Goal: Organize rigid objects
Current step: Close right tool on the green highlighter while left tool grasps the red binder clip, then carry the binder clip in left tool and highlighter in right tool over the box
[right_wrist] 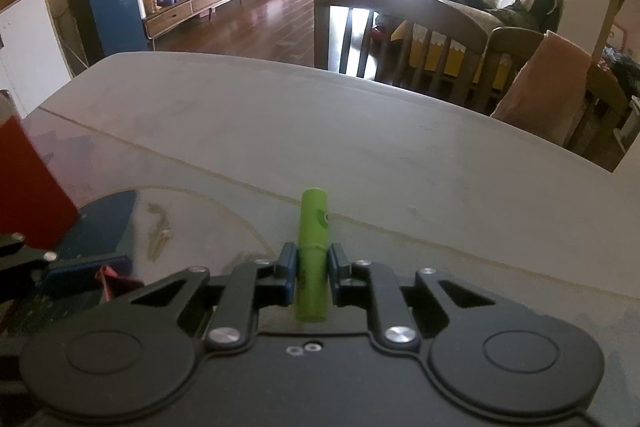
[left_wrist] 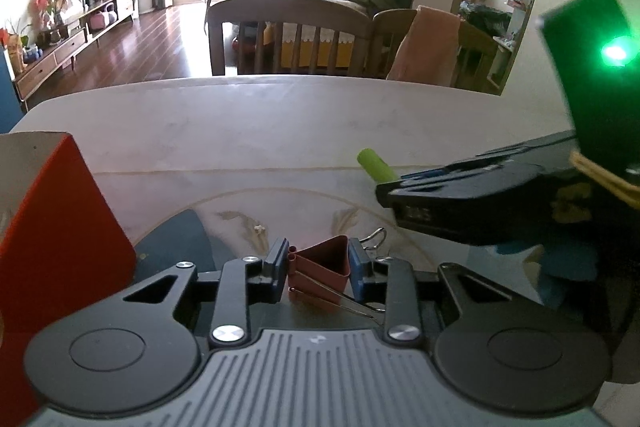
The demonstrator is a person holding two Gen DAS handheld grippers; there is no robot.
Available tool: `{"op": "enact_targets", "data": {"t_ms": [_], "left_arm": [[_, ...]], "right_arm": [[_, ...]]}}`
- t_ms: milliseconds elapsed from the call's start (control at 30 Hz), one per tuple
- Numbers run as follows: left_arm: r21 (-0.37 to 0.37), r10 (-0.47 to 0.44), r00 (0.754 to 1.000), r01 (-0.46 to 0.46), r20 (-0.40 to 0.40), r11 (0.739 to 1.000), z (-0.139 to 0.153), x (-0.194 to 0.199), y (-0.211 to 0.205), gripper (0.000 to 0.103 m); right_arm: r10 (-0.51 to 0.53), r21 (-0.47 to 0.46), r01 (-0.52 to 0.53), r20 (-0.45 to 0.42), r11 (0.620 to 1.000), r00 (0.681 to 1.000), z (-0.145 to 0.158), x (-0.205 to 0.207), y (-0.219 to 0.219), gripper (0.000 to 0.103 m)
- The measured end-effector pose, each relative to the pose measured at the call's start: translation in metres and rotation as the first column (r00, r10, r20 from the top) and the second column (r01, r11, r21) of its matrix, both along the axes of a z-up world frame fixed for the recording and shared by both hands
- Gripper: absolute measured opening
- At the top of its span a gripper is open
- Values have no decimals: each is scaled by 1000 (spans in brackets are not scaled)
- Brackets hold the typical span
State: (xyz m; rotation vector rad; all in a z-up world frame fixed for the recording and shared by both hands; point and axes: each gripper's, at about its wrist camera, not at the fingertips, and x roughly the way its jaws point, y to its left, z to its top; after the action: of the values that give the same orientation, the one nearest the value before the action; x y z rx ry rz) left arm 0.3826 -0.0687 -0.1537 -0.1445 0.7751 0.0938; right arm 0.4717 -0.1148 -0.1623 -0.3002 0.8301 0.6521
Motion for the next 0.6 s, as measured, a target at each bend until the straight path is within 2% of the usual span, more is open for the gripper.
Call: {"op": "enact_targets", "data": {"t_ms": [267, 600], "left_arm": [[-37, 20, 1000, -21, -9, 999, 15, -14, 4, 30], [-45, 3, 1000, -3, 0, 999, 50, -36, -1, 30]], "right_arm": [[17, 13, -17, 2, 1000, 1000, 25, -30, -19, 15], [4, 47, -3, -6, 999, 1000, 70, -72, -35, 15]]}}
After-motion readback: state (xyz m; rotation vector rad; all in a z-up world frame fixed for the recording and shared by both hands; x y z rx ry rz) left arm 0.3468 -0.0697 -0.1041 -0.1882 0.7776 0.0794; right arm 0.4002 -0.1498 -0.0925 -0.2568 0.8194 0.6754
